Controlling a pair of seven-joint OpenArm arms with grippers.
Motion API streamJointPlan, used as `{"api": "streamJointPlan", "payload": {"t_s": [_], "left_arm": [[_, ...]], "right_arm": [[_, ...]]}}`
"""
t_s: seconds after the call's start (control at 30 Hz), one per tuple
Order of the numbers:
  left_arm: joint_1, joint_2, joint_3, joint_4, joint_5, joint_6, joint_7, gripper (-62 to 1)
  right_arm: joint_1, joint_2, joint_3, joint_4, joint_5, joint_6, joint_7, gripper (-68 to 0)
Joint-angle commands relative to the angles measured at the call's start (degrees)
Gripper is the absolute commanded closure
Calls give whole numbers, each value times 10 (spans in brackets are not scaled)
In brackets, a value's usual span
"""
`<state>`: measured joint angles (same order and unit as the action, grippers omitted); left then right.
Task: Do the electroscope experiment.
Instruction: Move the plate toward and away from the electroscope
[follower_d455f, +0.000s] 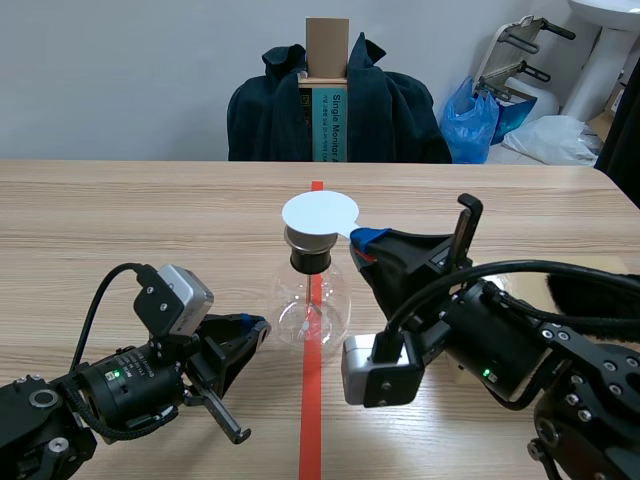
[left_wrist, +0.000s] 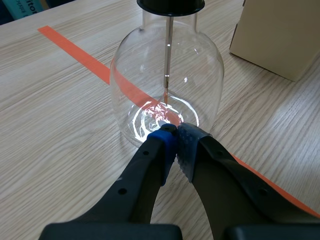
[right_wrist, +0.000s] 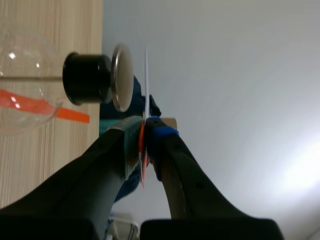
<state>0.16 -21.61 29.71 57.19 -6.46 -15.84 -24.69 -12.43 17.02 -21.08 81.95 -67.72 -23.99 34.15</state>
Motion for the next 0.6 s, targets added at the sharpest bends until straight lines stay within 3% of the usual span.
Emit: {"api": "streamJointPlan", "payload": {"t_s": [0.0,0.33,0.57], "left_arm": [[-3,0,-2,8,-4,1,-8,-32],[-3,0,-2,8,-4,1,-8,-32],[-3,0,-2,8,-4,1,-8,-32]], "right_arm": [[5,9,5,5,3,-6,-16,-7],[5,9,5,5,3,-6,-133,-7],[5,9,5,5,3,-6,-186,-7]]}}
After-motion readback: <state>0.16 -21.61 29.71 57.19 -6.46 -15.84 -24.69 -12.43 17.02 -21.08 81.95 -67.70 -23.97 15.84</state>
